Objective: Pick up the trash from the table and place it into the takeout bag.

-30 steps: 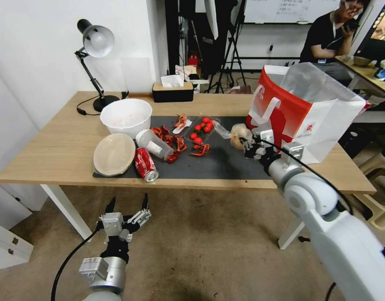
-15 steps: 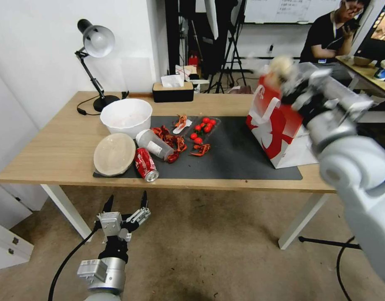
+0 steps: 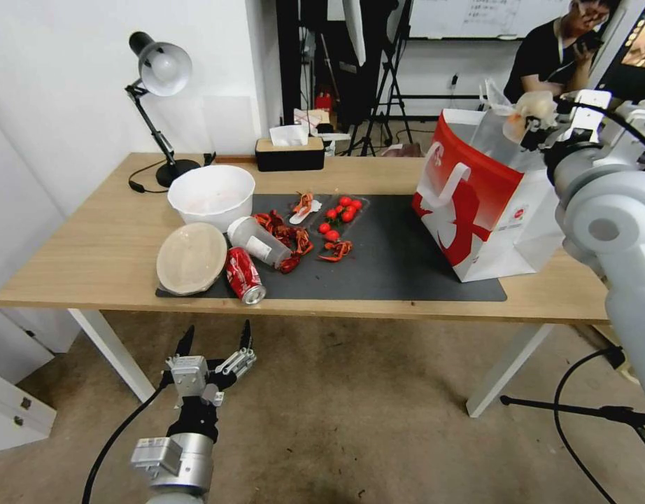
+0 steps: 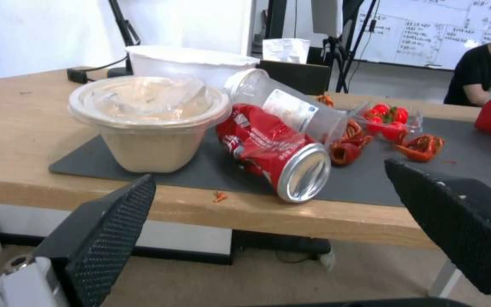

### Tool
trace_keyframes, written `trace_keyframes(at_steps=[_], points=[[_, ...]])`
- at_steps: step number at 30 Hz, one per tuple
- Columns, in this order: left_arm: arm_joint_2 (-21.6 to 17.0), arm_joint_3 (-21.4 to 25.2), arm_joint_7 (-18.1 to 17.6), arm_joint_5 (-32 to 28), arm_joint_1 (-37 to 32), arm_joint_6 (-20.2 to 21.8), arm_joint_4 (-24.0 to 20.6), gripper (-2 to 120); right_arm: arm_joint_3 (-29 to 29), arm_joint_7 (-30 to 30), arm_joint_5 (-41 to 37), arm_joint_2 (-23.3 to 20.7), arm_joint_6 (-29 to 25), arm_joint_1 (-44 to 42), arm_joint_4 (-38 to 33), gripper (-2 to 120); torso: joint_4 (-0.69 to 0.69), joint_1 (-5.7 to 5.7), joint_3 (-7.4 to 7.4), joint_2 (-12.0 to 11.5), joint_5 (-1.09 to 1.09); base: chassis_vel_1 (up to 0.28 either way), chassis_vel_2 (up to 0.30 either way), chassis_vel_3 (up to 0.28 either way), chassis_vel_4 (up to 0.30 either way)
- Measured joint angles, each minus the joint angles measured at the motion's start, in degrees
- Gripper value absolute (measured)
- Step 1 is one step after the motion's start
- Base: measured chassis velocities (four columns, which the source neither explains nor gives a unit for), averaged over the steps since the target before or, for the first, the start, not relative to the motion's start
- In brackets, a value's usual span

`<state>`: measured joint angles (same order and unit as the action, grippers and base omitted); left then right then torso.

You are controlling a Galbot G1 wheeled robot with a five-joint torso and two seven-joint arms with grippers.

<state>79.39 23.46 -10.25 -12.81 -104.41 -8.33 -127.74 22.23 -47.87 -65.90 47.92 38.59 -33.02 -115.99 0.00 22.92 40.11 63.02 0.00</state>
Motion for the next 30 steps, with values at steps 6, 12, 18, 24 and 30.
trace_keyframes(at_steps=[6,12,18,24,30], points=[[0.00,0.09,0.00,0.07,-0.38,0.03,-0.53,100,-0.11,-0.52,-0.47,0.01,0.05,0.08,0.71,18,0.00,0.00,0.00,0.00,0.00,0.000,0.000,0.000,0.000],[0.16,0.14,-0.12,1.02,-0.45,-0.24,-0.56,100,-0.17,-0.47,-0.65,-0.10,0.34,-0.22,0.69,41,0.00,0.00,0.00,0.00,0.00,0.000,0.000,0.000,0.000],[0.29,0.11,-0.23,1.13,-0.53,-0.43,-0.61,100,-0.18,-0.05,-0.42,-0.51,0.34,-0.51,0.64,62,0.00,0.00,0.00,0.00,0.00,0.000,0.000,0.000,0.000],[0.36,0.00,-0.45,1.05,-0.53,-0.49,-0.61,100,-0.14,0.59,-0.06,-0.39,0.34,-0.85,0.44,85,0.00,0.00,0.00,0.00,0.00,0.000,0.000,0.000,0.000],[0.34,0.08,-0.51,0.99,-0.47,-0.49,-0.80,100,0.14,1.56,0.17,-0.33,0.29,-1.75,-0.32,100,0.00,0.00,0.00,0.00,0.00,0.000,0.000,0.000,0.000]])
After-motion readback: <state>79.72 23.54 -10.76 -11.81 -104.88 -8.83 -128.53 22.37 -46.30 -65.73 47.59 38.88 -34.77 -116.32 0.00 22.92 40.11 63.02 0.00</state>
